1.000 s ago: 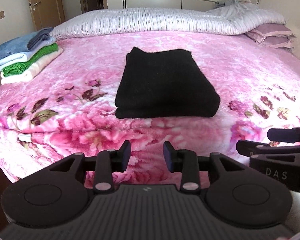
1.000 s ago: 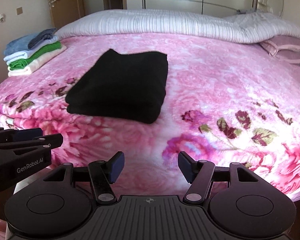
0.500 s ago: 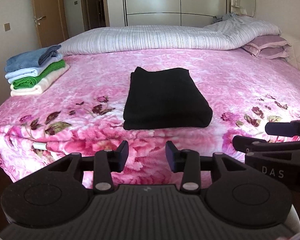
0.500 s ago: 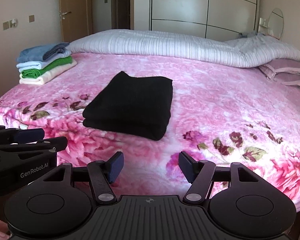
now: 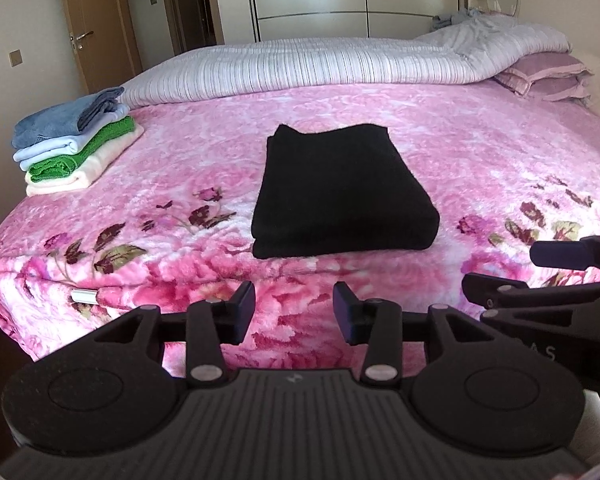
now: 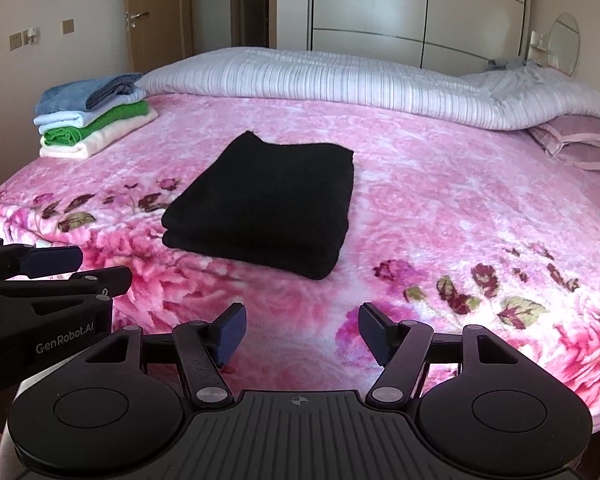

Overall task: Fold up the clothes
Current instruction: 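Pull both open grippers back from the folded black square, then grasp the folded black square's sides with both grippers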

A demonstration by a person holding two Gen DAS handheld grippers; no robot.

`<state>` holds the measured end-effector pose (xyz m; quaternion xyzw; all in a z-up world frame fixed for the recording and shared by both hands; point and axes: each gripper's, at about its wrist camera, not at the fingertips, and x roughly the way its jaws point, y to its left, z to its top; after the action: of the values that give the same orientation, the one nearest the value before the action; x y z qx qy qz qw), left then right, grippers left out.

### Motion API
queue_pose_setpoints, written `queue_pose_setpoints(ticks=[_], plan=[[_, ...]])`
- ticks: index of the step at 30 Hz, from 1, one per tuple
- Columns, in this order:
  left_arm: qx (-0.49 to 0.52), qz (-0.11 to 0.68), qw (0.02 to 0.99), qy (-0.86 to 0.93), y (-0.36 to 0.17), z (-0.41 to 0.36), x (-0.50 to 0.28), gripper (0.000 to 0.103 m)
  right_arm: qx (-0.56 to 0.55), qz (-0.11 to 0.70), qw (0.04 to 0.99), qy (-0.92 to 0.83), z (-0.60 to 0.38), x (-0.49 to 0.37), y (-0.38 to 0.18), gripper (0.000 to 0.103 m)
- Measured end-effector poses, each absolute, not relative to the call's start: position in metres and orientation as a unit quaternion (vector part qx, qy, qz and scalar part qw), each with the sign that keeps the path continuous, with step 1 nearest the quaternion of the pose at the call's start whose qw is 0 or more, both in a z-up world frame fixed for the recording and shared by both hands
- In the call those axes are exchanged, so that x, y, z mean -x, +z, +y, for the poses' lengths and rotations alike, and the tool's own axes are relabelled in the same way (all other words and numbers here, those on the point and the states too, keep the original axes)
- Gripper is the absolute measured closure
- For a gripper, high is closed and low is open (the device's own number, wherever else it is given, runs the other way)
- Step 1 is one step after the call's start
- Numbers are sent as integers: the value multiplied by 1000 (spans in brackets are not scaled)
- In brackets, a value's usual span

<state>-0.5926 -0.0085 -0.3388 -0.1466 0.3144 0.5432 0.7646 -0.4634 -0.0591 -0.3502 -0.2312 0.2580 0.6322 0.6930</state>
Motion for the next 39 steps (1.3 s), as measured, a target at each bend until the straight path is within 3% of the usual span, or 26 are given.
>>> queue_pose_setpoints(ticks=[23,27,32,39], plan=[[189,370,747,520,-382,76,570,64,242,341,686,595,10,404,-393,37],[209,341,767,502,-369,100,590,64,226,350,691,591,20,380,-389,37],[314,255,794,454,-358,164,637,59,144,370,680,616,34,341,-372,37],[449,204,781,383,-388,248,651,51,20,502,601,621,83,289,-397,37]])
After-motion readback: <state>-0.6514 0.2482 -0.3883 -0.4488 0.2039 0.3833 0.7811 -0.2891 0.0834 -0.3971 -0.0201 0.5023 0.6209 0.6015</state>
